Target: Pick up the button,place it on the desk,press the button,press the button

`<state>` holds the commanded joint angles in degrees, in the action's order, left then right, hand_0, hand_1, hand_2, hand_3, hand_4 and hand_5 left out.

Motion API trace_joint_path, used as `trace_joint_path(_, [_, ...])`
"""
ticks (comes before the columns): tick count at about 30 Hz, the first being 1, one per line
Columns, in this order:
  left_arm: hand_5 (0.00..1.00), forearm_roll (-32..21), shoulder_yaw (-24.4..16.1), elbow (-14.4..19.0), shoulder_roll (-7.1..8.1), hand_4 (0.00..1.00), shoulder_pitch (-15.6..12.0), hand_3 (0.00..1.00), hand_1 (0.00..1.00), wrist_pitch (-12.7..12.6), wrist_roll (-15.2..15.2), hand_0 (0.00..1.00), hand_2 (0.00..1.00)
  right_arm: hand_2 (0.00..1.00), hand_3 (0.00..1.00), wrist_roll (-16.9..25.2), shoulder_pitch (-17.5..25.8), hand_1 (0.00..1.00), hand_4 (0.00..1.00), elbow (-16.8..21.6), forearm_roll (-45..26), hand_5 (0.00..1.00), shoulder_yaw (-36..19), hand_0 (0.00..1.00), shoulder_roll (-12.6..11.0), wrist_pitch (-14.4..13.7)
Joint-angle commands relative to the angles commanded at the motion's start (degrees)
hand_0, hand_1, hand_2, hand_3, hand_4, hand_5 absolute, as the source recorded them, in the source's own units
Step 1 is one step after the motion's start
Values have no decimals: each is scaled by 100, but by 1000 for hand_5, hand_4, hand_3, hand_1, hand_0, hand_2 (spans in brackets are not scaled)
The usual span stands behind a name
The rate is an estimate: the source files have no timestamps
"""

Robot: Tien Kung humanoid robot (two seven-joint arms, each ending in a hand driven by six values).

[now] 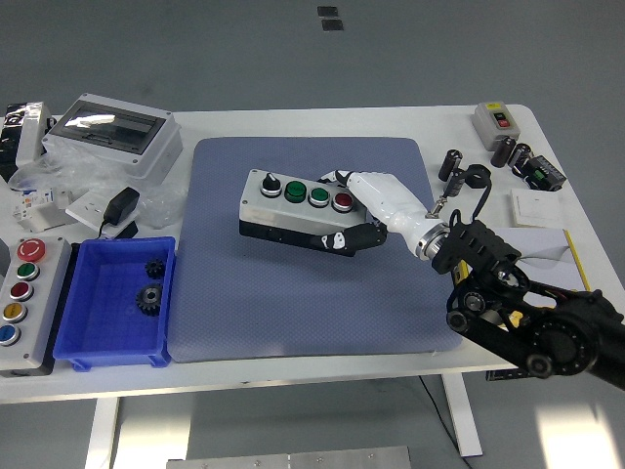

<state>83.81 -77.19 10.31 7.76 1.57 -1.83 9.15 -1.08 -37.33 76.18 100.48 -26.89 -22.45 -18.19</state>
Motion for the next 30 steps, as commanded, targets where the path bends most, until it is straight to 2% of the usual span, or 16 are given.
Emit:
trace_joint_path(3, [162,31,5,0,-2,622,14,585,541,4,-5,625,527,409,459,347,-6,397,313,-177,392,2,143,142,-10,-185])
trace_joint_path(6, [162,6,56,0,-11,622,28,585,541,6,-33,625,527,409,459,518,46,397,313,-463,757,2,253,142,64,-297])
trace_joint_path(7, [162,1,67,0,-13,622,30,585,541,6,-40,625,527,409,459,535,62,397,313,-514,828,2,272,142,80,-311])
trace_joint_path(8, [166,-1,73,0,-16,622,30,584,543,5,-44,626,527,412,454,537,81,402,315,-556,879,2,284,198,96,-319])
trace_joint_path(12, [166,13,69,0,-24,622,19,584,543,3,-41,626,527,412,454,446,141,402,315,-594,879,2,260,198,122,-257])
trace_joint_path(13, [169,18,65,0,-27,621,15,583,543,2,-38,626,526,424,476,412,158,458,290,-589,852,2,249,350,122,-235])
trace_joint_path(19, [169,32,50,0,-33,621,17,583,543,0,-38,626,526,424,476,237,241,458,290,-553,715,2,220,350,125,-122])
trace_joint_path(20, [172,33,48,0,-33,624,18,584,543,0,-39,625,527,566,577,201,253,618,328,-547,695,2,217,561,126,-93])
trace_joint_path(24, [172,32,47,0,-34,624,20,584,543,-1,-36,625,527,566,577,123,280,618,328,-547,631,2,211,561,127,-14])
trace_joint_path(25, [177,35,45,0,-34,624,21,584,543,-1,-35,625,527,663,686,121,281,681,418,-549,622,48,208,719,128,-5])
trace_joint_path(30, [177,46,35,0,-31,624,27,584,543,-1,-29,625,527,663,686,122,275,681,418,-571,565,48,219,719,129,42])
